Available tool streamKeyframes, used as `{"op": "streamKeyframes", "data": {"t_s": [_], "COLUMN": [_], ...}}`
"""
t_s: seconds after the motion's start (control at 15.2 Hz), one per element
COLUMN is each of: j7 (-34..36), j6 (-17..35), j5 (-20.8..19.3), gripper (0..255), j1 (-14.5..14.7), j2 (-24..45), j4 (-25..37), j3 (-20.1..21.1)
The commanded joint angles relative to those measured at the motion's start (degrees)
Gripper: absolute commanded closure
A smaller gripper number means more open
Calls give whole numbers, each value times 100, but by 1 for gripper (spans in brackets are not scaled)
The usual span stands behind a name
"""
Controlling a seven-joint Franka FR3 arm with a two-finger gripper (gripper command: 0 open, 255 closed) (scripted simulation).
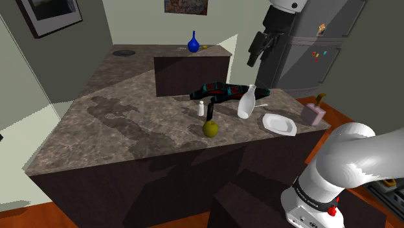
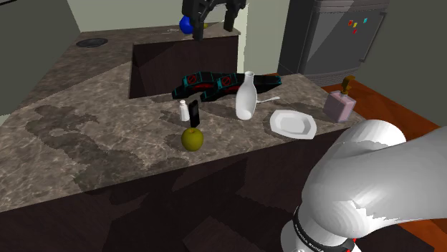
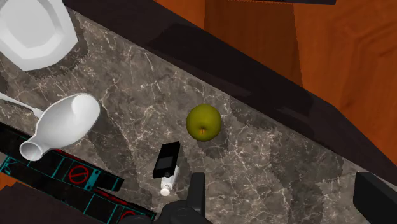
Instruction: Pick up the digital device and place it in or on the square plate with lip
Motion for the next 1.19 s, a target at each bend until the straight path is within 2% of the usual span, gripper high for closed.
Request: {"op": "streamKeyframes", "data": {"t_s": [0.0,0.59,1.12], "j7": [0,-251,-449], "j6": [0,1491,2676], "j5": [0,-160,-249], "gripper": [0,0,0], "j1": [0,-147,-263], "j2": [0,1262,2735], "j4": [0,-396,-250], "j3": [0,-207,-387]}}
